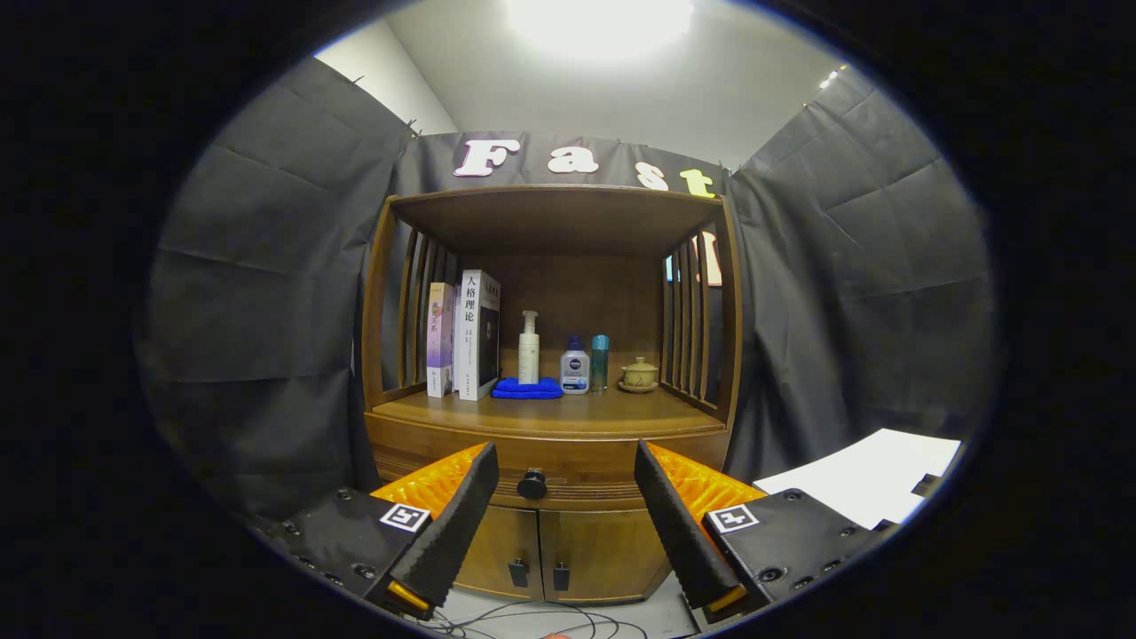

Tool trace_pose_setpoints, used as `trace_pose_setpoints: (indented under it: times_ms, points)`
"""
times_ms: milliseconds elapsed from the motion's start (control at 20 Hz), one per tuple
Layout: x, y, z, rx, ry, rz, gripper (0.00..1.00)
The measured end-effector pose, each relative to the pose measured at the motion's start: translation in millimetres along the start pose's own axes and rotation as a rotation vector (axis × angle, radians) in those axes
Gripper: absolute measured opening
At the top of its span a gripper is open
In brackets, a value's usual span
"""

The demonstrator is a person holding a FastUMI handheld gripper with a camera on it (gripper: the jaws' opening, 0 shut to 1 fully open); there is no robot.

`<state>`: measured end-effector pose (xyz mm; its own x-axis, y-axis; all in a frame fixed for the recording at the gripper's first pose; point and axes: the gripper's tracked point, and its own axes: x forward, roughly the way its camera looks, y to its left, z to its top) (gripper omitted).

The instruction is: Pull open the drawer, take out the items inside it, and place them on the countertop above the cabinet.

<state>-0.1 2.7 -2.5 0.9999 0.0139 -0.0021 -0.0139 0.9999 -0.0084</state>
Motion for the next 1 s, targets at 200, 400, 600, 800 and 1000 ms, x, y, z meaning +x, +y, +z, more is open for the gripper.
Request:
trace_pose_setpoints:
  times_ms: [200,400,600,800,1000]
  points:
    - [0.5,1.7,-1.5,-0.004,0.004,0.009,0.98]
    - [0.9,1.6,-1.7,-0.003,0.004,0.010,0.98]
    - [2.8,0.3,-3.6,-0.007,0.008,0.006,0.98]
    - [13.6,0.2,1.1,-0.006,-0.006,0.010,0.98]
    - [32.4,-2.9,-1.5,0.000,0.009,0.001,0.98]
